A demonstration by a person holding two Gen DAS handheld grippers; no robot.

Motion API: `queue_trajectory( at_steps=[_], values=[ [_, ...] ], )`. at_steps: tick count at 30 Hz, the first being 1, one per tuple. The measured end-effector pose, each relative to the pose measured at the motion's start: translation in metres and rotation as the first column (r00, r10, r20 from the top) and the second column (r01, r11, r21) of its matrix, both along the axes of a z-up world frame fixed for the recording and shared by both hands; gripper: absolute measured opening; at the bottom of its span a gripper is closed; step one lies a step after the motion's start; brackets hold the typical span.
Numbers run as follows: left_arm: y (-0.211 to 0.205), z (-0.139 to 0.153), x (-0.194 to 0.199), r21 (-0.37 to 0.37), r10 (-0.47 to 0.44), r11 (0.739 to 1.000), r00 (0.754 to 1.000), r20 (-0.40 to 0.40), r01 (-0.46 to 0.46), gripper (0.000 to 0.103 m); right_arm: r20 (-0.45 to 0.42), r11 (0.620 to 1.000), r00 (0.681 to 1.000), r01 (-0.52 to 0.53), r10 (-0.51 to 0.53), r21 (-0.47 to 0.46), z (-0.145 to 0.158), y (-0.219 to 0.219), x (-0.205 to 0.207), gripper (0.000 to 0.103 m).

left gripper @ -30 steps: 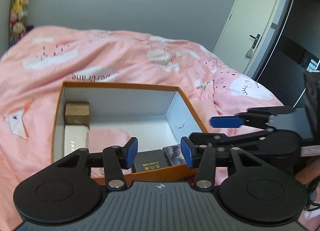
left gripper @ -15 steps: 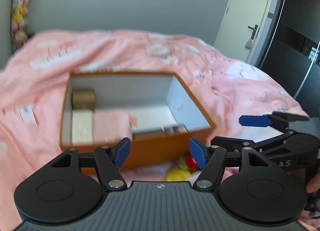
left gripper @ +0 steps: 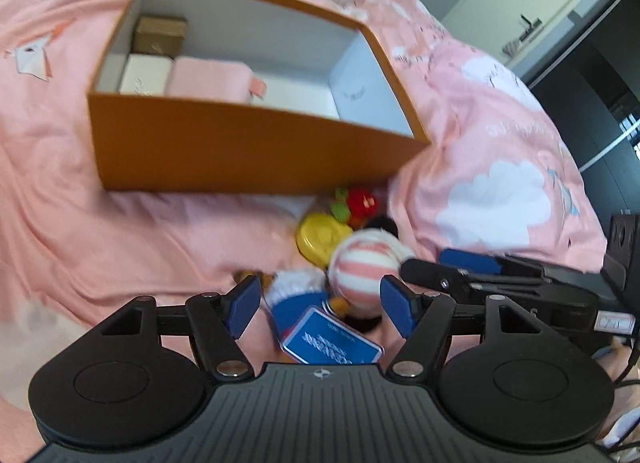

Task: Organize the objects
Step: 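Grasp the sailor plush toy with the left gripper while the right gripper grasps the striped plush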

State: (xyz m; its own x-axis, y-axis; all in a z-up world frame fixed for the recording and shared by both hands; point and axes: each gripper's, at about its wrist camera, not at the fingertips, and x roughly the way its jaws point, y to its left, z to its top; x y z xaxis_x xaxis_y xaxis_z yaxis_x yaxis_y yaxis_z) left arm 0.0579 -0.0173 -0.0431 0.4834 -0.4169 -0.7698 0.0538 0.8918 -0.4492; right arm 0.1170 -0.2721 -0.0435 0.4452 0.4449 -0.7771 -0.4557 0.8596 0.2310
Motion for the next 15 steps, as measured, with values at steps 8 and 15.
queue_trajectory(
  at_steps=[8, 15],
  values=[
    [-0.027, -0.026, 0.009, 0.051, -0.064, 0.996, 0.993, -0.104, 0.069, 0.079, -0.034, 0.999, 0.999, 0.024, -0.022, 0.045, 0.002, -0.003, 0.008, 0.073],
    [-0.043, -0.051, 0.019, 0.096, -0.097, 0.989, 0.978, -0.184, 0.116, 0.068, -0.130, 0.996, 0.991, 0.051, -0.041, 0.079, -0.002, 0.005, 0.020, 0.073]
  ],
)
